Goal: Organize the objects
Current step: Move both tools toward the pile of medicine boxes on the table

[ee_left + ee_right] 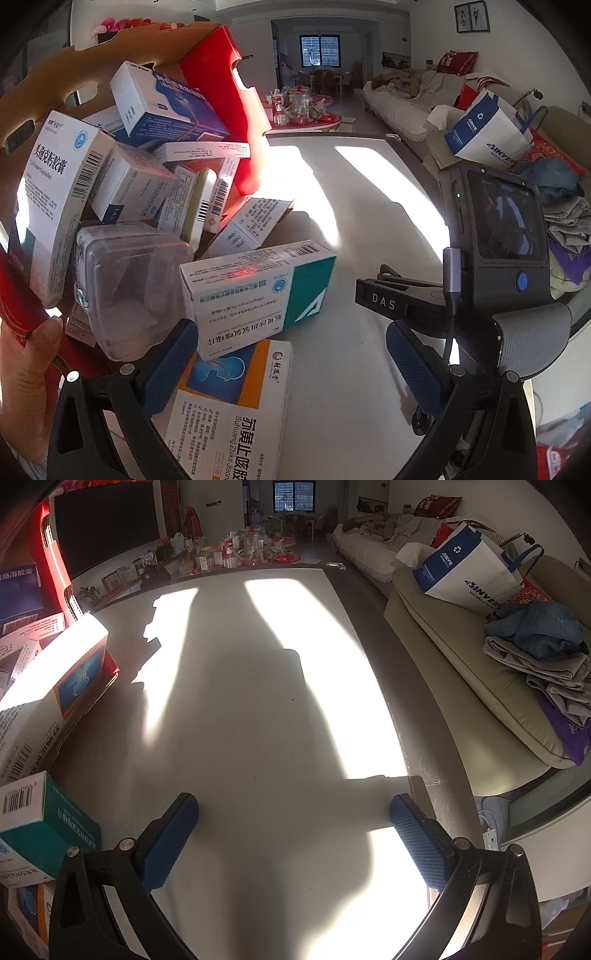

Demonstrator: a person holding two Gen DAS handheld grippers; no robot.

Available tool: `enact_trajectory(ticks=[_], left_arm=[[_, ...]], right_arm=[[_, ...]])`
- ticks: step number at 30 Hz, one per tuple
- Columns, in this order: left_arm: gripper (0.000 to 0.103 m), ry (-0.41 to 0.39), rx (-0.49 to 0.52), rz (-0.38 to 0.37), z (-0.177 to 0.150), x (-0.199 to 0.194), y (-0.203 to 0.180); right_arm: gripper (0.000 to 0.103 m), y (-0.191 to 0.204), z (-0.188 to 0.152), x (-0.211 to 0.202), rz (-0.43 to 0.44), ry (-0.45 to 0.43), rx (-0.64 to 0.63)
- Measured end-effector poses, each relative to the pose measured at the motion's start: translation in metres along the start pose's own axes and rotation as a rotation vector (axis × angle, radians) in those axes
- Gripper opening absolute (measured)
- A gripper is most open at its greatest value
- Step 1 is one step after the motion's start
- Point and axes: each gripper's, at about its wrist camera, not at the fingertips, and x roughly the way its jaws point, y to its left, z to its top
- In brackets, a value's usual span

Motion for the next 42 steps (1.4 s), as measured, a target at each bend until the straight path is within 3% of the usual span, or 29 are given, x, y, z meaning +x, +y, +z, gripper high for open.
enact_trajectory(ticks=[13,42], left_arm=[[0.103,0.003,-0.031,-0.038,-0.003,0.006,0.003],[0.103,-0.016,0.022,-0.024,-0.004,0.001,-0.008]], right_arm=[[0.103,0.002,-0.001,-0.001,0.0,0.0,0.001],[0.103,0.003,-0.001,-0.001,-0.001,0.0,0.001]])
